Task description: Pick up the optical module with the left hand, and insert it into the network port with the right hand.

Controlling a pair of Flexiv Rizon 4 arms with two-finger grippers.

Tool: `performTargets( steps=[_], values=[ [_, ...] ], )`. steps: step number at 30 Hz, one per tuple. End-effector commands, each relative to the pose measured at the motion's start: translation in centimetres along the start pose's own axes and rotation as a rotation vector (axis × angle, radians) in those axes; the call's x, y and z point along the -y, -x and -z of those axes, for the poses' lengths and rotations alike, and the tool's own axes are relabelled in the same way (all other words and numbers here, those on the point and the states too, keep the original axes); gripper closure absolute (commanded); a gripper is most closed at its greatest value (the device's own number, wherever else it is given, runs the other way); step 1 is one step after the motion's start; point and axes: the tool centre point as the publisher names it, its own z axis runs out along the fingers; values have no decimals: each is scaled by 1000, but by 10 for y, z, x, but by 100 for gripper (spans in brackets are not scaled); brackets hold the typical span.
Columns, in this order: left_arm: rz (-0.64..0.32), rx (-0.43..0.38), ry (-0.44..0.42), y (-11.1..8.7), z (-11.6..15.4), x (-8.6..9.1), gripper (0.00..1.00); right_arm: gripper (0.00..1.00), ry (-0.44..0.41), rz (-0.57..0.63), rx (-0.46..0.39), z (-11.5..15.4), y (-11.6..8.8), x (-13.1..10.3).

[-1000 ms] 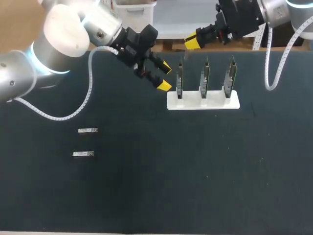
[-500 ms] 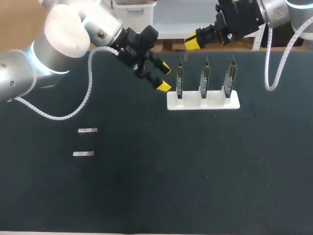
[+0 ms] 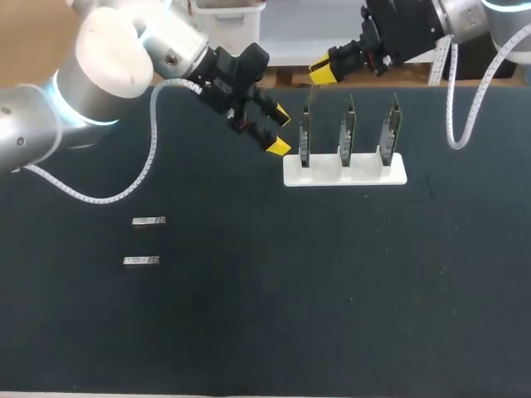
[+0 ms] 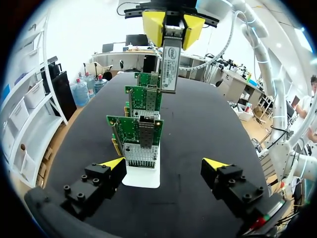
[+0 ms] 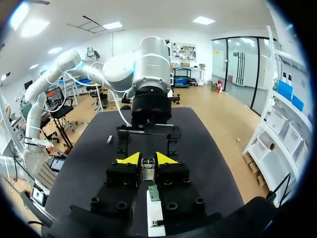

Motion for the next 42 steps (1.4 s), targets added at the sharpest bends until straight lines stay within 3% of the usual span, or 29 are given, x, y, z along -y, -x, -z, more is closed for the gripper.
performTargets(
  steps=[1, 42],
  values=[
    [1, -2, 3, 0, 0, 1, 0, 100, 14, 3, -11, -6, 1, 7],
    [1, -2, 3, 0, 0, 1, 0, 100, 35, -16, -43, -21, -15, 18]
  ],
)
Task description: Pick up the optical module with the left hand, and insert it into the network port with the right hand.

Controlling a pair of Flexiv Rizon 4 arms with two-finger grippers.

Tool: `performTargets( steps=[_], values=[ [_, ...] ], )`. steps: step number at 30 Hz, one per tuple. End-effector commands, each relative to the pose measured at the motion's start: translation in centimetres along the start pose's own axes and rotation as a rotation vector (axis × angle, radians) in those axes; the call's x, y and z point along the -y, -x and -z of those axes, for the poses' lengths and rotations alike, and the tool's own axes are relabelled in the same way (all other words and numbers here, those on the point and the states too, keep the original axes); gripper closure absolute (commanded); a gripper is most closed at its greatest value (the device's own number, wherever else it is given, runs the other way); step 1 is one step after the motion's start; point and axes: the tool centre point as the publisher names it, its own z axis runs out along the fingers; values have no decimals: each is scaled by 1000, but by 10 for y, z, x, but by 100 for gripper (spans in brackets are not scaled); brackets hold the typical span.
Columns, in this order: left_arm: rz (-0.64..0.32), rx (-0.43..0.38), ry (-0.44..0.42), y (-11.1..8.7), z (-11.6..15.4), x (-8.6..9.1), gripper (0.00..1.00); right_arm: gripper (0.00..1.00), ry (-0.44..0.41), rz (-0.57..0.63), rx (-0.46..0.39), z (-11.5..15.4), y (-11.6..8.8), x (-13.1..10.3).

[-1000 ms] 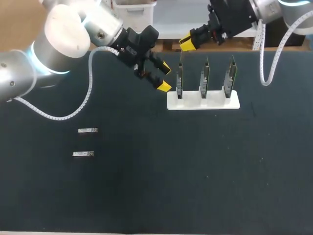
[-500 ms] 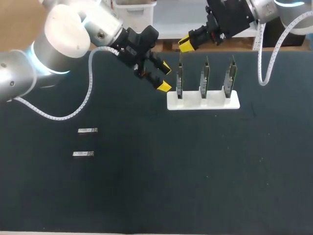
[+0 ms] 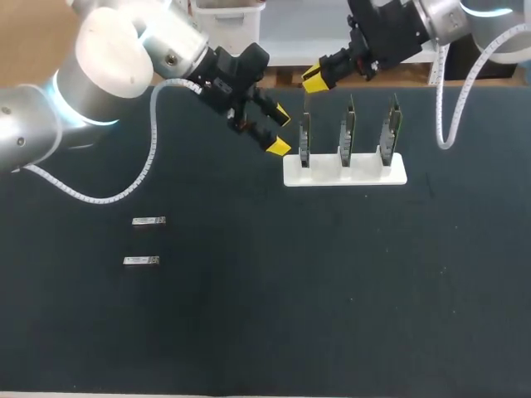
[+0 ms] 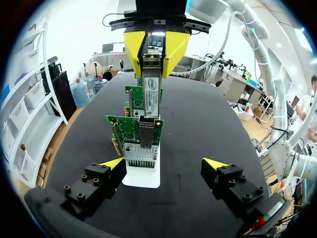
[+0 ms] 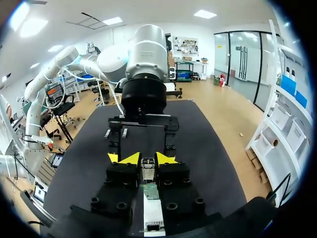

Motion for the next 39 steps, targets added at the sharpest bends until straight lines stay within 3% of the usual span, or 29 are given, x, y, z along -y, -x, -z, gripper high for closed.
performTargets(
  steps=[1, 39],
  values=[
    [1, -2, 3, 0, 0, 1, 0, 100, 9, 1, 1, -2, 0, 6],
    [1, -2, 3, 0, 0, 1, 0, 100, 5, -32, -24, -10, -12, 7]
  ],
)
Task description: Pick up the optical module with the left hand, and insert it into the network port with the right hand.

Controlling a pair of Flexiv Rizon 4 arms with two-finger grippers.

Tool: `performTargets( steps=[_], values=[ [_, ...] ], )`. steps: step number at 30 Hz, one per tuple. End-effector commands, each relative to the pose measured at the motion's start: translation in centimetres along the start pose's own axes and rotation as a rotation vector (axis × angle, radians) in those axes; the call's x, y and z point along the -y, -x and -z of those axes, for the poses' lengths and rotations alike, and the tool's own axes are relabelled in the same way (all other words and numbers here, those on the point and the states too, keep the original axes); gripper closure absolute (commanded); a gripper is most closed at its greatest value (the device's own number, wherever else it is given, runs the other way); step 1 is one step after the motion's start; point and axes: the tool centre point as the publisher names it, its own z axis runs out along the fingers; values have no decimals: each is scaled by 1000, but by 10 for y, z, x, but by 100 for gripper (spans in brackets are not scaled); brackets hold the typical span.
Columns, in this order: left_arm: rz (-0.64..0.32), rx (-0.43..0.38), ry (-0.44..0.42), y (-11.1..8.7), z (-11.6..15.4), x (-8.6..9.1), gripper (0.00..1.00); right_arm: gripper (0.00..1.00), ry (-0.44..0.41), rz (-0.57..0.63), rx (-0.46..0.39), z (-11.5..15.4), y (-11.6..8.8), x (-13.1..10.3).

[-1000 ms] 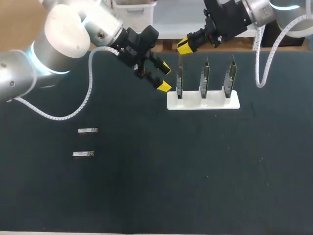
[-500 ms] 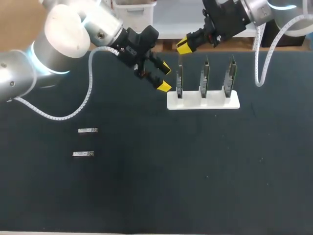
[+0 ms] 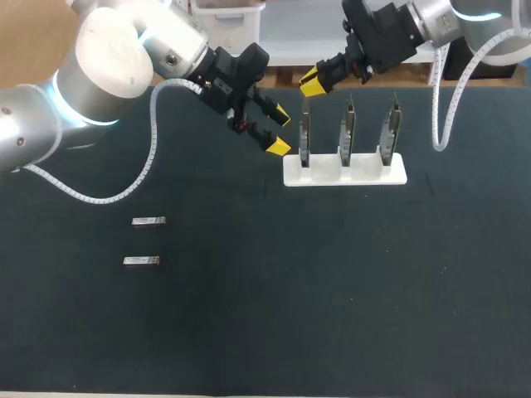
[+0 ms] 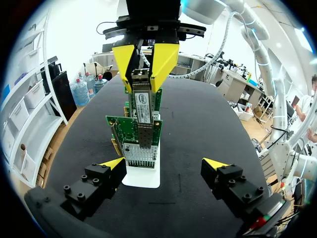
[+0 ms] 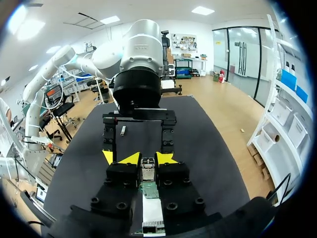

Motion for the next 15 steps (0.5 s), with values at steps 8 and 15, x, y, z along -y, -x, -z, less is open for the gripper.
performTargets(
  steps=[8, 15],
  values=[
    [1, -2, 3, 0, 0, 1, 0, 100, 2, -13, -10, -4, -7, 1],
    [1, -2, 3, 0, 0, 1, 0, 100, 3, -20, -14, -5, -9, 1]
  ],
)
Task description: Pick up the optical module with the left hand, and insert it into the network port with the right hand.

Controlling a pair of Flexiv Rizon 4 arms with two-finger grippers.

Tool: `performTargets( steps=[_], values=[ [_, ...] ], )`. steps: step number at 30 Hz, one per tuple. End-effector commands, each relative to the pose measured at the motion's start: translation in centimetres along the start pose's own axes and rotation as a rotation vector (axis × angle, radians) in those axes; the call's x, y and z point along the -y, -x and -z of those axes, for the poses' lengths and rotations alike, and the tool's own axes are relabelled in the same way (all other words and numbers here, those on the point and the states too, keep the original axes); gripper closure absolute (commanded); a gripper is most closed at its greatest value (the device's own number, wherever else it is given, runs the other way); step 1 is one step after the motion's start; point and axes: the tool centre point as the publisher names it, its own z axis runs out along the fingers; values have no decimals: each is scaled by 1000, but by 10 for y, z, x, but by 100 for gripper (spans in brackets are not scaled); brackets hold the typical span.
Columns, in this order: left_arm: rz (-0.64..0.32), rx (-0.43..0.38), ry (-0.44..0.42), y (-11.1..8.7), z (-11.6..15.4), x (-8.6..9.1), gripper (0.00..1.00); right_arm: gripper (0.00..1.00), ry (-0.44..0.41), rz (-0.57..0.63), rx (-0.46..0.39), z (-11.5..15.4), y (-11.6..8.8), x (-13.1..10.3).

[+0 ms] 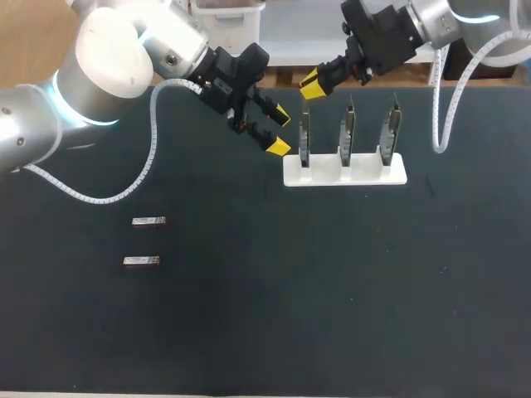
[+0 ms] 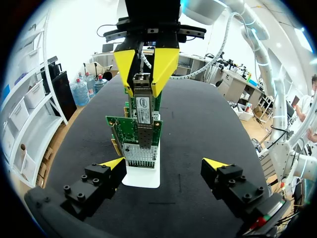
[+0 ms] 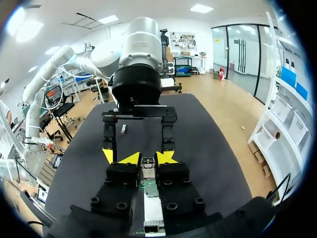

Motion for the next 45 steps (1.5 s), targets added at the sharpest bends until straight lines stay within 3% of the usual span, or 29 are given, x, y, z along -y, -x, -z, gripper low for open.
performTargets(
  steps=[1, 8, 9, 10, 11, 24, 38, 45],
  values=[
    [1, -2, 3, 0, 0, 1, 0, 100, 1, -3, -2, -3, -4, 2],
    [1, -2, 3, 0, 0, 1, 0, 100, 1, -5, -5, -3, -5, 2],
    [1, -2, 3, 0, 0, 1, 0, 81, -1, -4, -5, -3, -5, 2],
    [1, -2, 3, 0, 0, 1, 0, 15, 2, -5, 2, -3, -4, 2],
    [1, -2, 3, 0, 0, 1, 0, 0, 4, -3, 0, -3, -4, 2],
    [1, -2, 3, 0, 0, 1, 0, 0, -12, 8, 30, 4, 2, 0],
    [1, -2, 3, 0, 0, 1, 0, 0, 66, 18, 96, 26, 3, -9],
    [1, -2, 3, 0, 0, 1, 0, 0, 37, 19, 87, 27, 0, -9]
  ],
)
